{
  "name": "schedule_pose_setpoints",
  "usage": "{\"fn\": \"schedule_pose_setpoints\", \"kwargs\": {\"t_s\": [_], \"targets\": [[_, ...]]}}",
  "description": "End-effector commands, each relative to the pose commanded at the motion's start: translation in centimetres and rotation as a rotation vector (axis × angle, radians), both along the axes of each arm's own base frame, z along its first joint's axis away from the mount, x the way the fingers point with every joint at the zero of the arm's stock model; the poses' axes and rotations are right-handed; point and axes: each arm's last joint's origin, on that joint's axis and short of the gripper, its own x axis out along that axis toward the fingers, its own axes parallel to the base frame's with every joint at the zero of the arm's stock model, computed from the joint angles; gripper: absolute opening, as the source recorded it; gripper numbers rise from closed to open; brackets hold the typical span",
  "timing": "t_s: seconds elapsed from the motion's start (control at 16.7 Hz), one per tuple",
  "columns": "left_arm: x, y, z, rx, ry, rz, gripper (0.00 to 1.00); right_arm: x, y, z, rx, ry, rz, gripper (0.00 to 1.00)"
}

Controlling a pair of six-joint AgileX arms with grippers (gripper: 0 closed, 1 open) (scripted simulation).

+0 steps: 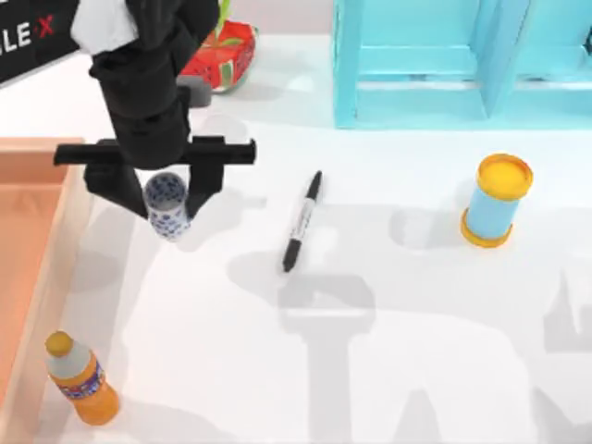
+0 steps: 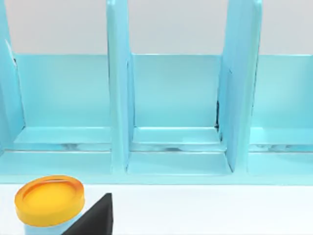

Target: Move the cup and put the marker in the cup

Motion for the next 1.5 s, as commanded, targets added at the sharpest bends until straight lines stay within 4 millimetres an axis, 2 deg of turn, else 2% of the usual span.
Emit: {"fn": "schedule_pose_setpoints", "kwargs": {"t_s": [0.42, 0.66, 1.44, 1.5], "targets": [[0.0, -0.1, -4.3, -0.001, -0.003, -0.002, 0.00, 0.0, 0.0, 0.0, 0.000, 0.000, 0.000, 1.00], [0.0, -0.1, -4.4, 0.000, -0.001, -0.002, 0.00, 0.0, 0.0, 0.0, 0.000, 0.000, 0.000, 1.00], [0.0, -0.1, -4.4, 0.000, -0.001, -0.002, 0.98, 0.0, 0.0, 0.0, 0.000, 0.000, 0.000, 1.00], [0.0, -0.1, -4.4, 0.000, -0.001, -0.002, 1.00, 0.0, 0.0, 0.0, 0.000, 0.000, 0.000, 1.00]]}}
